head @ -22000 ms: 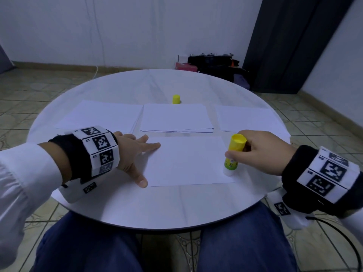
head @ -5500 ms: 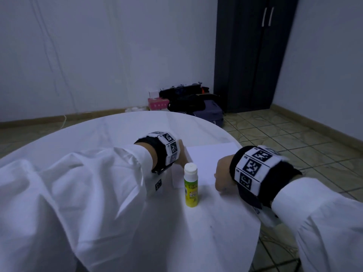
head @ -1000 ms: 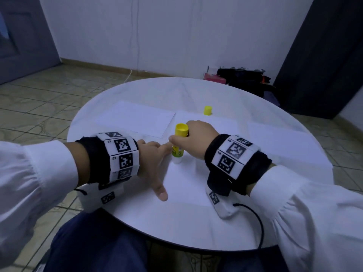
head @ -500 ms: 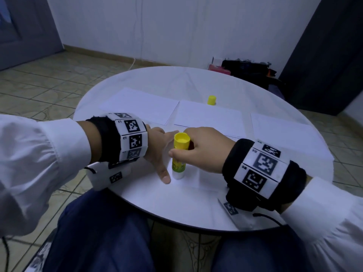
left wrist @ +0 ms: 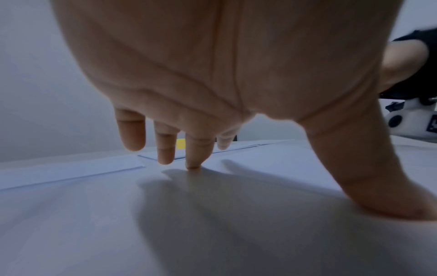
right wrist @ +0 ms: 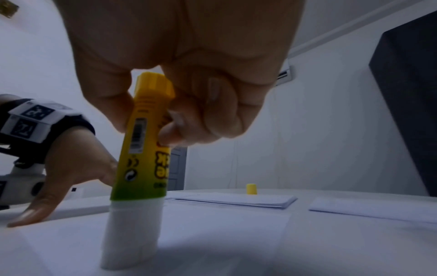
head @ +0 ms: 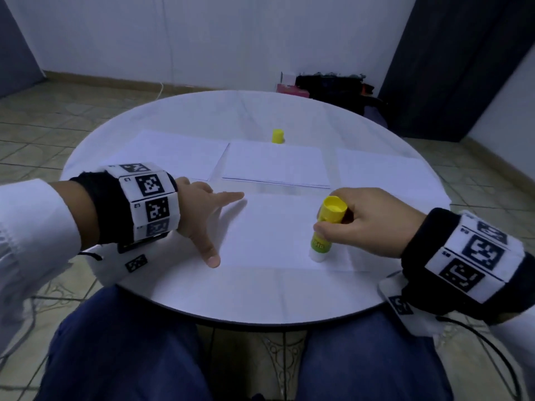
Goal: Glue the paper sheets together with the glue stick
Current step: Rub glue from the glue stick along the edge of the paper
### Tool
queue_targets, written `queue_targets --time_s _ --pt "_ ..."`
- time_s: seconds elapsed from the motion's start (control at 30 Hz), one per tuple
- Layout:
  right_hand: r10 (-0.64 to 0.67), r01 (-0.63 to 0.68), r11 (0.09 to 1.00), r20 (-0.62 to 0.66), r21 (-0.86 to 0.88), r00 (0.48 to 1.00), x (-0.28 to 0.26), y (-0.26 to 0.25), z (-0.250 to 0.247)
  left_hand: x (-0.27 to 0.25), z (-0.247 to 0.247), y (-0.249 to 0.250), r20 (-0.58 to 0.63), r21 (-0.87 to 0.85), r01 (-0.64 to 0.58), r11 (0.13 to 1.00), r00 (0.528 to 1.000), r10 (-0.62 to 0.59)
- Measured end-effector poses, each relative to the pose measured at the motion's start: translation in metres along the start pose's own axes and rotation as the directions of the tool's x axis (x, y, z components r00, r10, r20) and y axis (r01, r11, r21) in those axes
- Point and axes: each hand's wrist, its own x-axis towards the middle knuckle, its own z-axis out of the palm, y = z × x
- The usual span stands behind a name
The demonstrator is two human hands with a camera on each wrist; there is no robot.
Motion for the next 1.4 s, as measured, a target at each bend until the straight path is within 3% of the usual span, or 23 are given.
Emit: queue_targets --time_s 0.23,0.4,0.53,1.17,1.27,1.4 --pt "0.078 -0.078 0.997 0.028 -0.002 0.997 0.002 0.026 -0.014 -0.007 -0.008 0.013 -0.002 0.151 -0.096 0.984 0.995 0.098" --pt "0.207 -0.208 0.978 -0.154 0.009 0.966 0.042 0.034 -0.020 -0.008 -0.009 0.015 0.019 0.168 -0.103 0.980 0.995 0.101" --pt "0.265 -0.271 0.963 -0.160 -0.013 0.951 0.062 0.037 -0.019 -0.004 -0.007 0.013 0.014 0.153 -0.102 0.983 0.995 0.101" --pt "0.125 -0.125 0.992 0.024 0.001 0.992 -0.019 0.028 -0.016 -0.002 -0.008 0.014 0.036 0.179 -0.097 0.979 0.995 0.092" --pt "0.140 -0.141 0.977 0.013 0.159 0.990 -0.016 0.035 -0.024 0.001 -0.007 0.013 0.041 0.166 -0.092 0.982 0.995 0.087" --pt "0.264 -0.196 0.844 -0.068 0.498 0.962 0.004 0.064 -0.030 0.000 -0.008 0.012 0.037 0.139 -0.095 0.986 0.995 0.091"
